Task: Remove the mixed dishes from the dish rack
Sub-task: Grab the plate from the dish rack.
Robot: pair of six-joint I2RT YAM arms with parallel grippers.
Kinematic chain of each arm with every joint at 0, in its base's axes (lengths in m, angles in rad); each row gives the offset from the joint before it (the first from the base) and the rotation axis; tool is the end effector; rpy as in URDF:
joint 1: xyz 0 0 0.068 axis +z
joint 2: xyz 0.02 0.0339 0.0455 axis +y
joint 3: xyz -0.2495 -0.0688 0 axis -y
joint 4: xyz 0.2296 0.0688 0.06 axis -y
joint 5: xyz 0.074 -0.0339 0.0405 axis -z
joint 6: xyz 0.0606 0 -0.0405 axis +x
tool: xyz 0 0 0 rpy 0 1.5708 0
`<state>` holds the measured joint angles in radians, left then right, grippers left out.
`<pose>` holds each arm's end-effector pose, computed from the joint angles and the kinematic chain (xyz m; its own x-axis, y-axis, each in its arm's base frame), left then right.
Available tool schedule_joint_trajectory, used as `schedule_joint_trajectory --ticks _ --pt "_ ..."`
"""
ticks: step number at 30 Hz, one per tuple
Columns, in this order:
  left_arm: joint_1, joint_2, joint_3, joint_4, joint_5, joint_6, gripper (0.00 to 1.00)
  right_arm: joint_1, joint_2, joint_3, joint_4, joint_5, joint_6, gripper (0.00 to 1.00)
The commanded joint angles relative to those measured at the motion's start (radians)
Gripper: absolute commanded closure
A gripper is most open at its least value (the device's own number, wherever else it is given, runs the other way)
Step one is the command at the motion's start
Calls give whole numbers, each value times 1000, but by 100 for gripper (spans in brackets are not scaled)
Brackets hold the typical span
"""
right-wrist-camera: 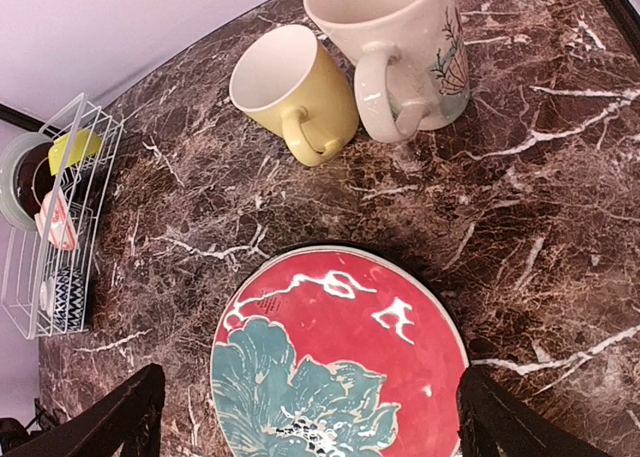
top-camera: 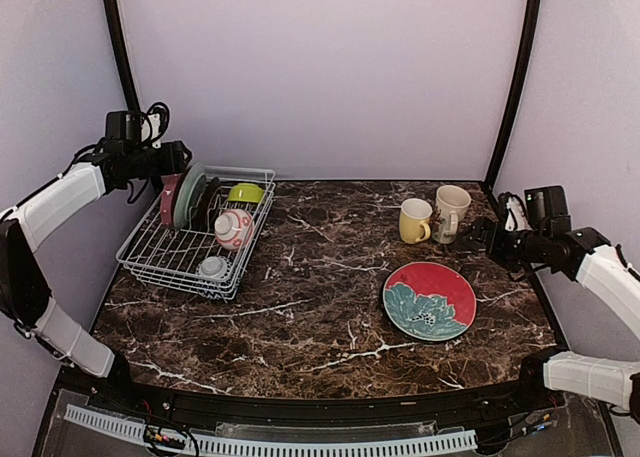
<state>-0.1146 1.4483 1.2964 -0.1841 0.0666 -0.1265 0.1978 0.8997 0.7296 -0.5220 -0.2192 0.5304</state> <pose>0.3497 -0.0443 0.3414 -0.3472 -0.0867 -0.9338 0.1338 0.9809 -0.1409 0.1972 0.0530 0.2442 -0.7198 0.3593 -0.5939 0.0095 0.8606 0.5092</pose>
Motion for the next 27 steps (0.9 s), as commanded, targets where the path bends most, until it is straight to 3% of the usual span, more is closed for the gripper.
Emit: schedule_joint_trajectory --ticks 1,7,16,27 --pt "47 63 75 -96 122 -11 34 5 -8 34 50 -49 -38 1" --pt "67 184 149 -173 189 3 44 6 -25 -3 100 -98 -21 1" --pt "73 294 177 -210 86 77 48 6 40 -4 180 -152 -6 1" --pt "75 391 222 -218 54 120 74 6 9 -47 181 -151 11 1"
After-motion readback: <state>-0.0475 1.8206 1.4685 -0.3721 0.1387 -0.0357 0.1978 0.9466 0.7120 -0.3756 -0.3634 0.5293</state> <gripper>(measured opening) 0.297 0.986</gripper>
